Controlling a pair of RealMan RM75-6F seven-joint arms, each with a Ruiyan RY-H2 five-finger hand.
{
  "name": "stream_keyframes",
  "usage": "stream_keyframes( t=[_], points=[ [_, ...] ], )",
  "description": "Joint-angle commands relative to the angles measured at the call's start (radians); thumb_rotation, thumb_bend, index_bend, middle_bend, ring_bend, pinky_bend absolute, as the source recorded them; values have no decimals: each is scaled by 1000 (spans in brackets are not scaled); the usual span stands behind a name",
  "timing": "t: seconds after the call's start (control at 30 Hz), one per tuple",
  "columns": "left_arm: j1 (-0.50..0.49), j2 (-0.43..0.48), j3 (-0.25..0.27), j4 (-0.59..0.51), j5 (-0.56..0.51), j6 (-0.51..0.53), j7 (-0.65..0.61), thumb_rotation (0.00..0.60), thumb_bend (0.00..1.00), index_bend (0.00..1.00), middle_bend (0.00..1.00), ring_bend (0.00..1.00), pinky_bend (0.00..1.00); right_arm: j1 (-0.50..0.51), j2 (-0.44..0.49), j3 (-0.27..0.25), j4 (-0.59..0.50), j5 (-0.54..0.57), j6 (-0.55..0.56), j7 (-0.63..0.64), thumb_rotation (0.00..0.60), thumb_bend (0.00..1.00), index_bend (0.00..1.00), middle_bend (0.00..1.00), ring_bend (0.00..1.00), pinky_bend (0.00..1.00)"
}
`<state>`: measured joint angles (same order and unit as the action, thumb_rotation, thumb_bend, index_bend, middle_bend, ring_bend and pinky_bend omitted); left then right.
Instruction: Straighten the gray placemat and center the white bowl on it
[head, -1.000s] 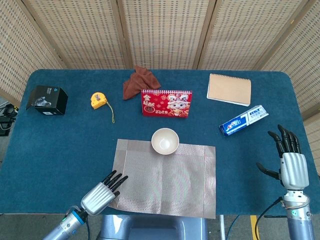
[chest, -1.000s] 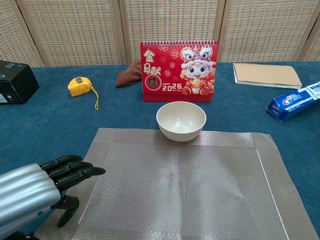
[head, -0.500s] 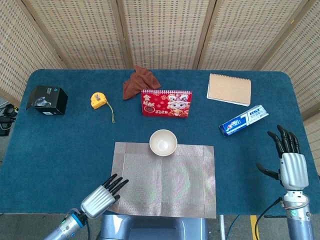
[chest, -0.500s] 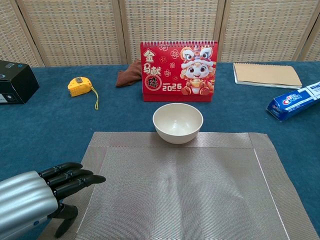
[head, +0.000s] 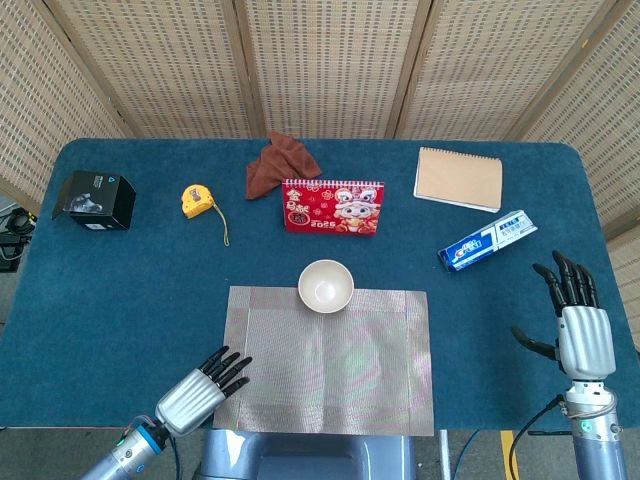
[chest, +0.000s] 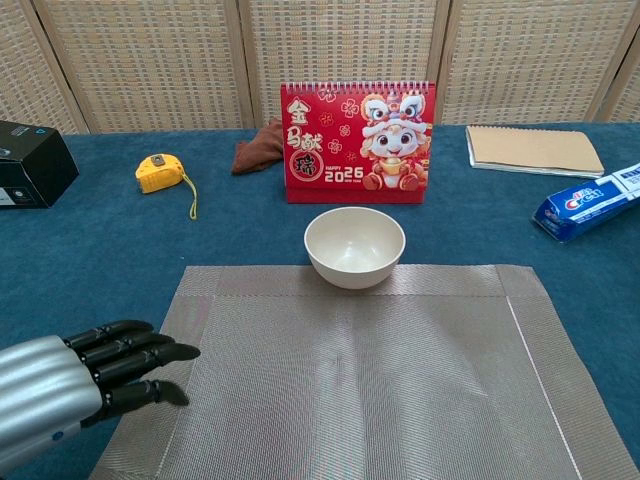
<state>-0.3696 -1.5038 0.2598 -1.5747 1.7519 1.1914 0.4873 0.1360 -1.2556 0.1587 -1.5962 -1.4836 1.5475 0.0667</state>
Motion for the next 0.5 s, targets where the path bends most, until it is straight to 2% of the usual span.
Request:
stream_keyframes(
  t=[0.03, 0.2, 0.33, 0.5],
  points=[
    [18, 51, -10, -40, 4, 62, -74, 600, 186, 89, 0, 0, 0, 1, -4, -3, 2, -3, -1, -9, 600, 172, 185, 0, 0, 0],
    [33, 108, -33, -77, 32, 148, -144, 600, 187, 93, 0, 0, 0, 2, -11, -6, 5, -6, -2, -21, 600, 173, 185, 0, 0, 0],
    [23, 140, -100, -105, 0, 170, -158, 600, 186, 112, 0, 0, 0, 3, -17, -9, 8, -7, -5, -31, 600, 172, 185, 0, 0, 0],
    [-36, 135, -204, -114, -82, 95, -133, 600, 189, 157, 0, 0, 0, 4, -20, -11, 7, -10, -6, -34, 600, 172, 185, 0, 0, 0]
  ],
)
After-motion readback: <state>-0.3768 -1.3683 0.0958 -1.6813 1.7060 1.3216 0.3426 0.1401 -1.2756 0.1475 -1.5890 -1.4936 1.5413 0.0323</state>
